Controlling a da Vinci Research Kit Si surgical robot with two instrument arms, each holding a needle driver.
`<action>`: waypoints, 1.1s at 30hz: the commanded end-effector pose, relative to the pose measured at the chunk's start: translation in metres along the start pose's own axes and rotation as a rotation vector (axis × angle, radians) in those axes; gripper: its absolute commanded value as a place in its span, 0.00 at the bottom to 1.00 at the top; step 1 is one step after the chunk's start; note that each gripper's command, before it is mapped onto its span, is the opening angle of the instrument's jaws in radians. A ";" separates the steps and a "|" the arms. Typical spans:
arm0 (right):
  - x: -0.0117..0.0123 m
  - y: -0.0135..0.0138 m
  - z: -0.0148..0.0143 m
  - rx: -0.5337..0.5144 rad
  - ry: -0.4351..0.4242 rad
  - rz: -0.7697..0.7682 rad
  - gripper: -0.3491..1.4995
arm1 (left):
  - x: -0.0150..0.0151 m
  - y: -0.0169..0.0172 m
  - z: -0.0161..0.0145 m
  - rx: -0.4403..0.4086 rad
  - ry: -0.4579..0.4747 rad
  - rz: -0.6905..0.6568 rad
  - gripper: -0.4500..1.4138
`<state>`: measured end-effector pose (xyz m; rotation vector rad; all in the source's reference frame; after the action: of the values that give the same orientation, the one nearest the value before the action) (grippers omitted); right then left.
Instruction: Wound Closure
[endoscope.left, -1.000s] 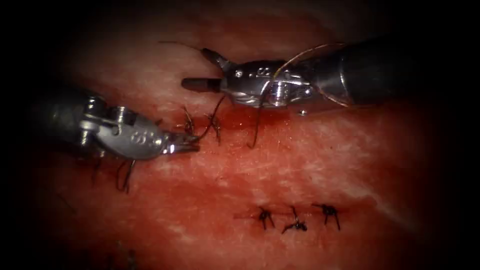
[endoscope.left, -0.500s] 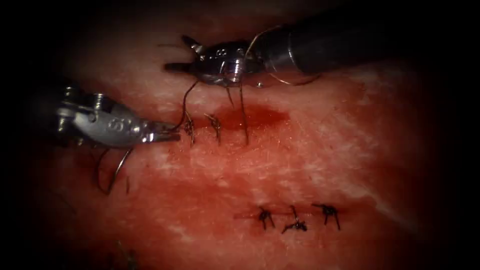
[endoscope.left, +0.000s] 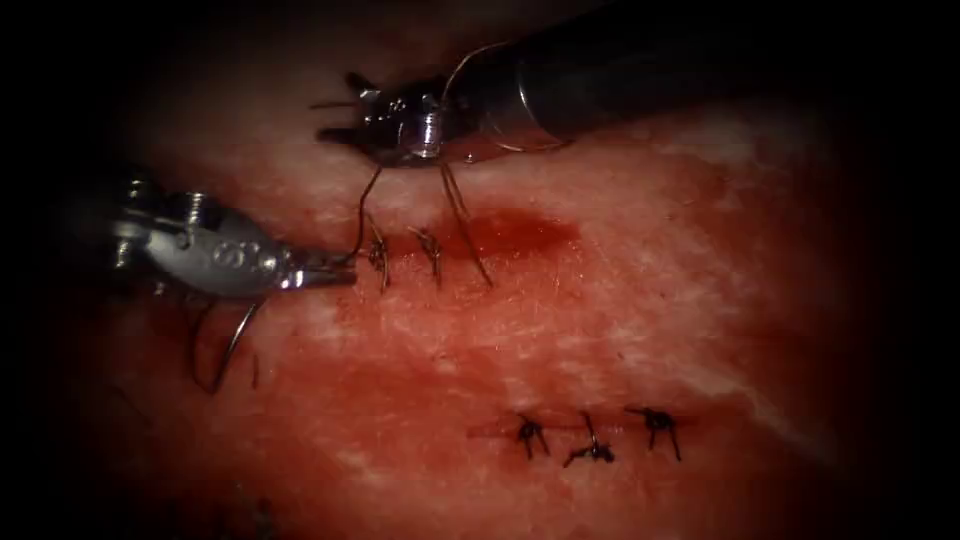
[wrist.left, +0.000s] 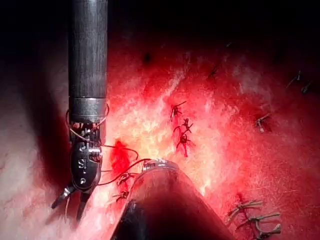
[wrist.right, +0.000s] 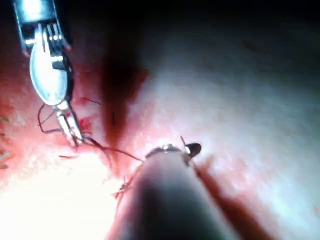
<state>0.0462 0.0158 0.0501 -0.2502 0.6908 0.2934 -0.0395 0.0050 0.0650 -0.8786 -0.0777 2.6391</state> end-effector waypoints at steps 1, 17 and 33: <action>0.0004 -0.0007 0.0006 -0.021 -0.036 -0.029 0.82 | -0.0002 0.0006 0.0005 -0.002 0.000 0.002 0.00; 0.0011 -0.0017 -0.0006 -0.020 -0.186 -0.185 0.00 | -0.0003 0.0007 0.0004 0.001 -0.002 -0.004 0.00; -0.0014 0.0004 -0.0108 -0.192 -0.001 -0.053 0.00 | -0.0012 -0.0049 -0.0057 0.054 -0.001 -0.071 0.00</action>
<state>0.0382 0.0129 0.0422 -0.4604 0.6678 0.3211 -0.0327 0.0097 0.0609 -0.8422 -0.0283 2.5553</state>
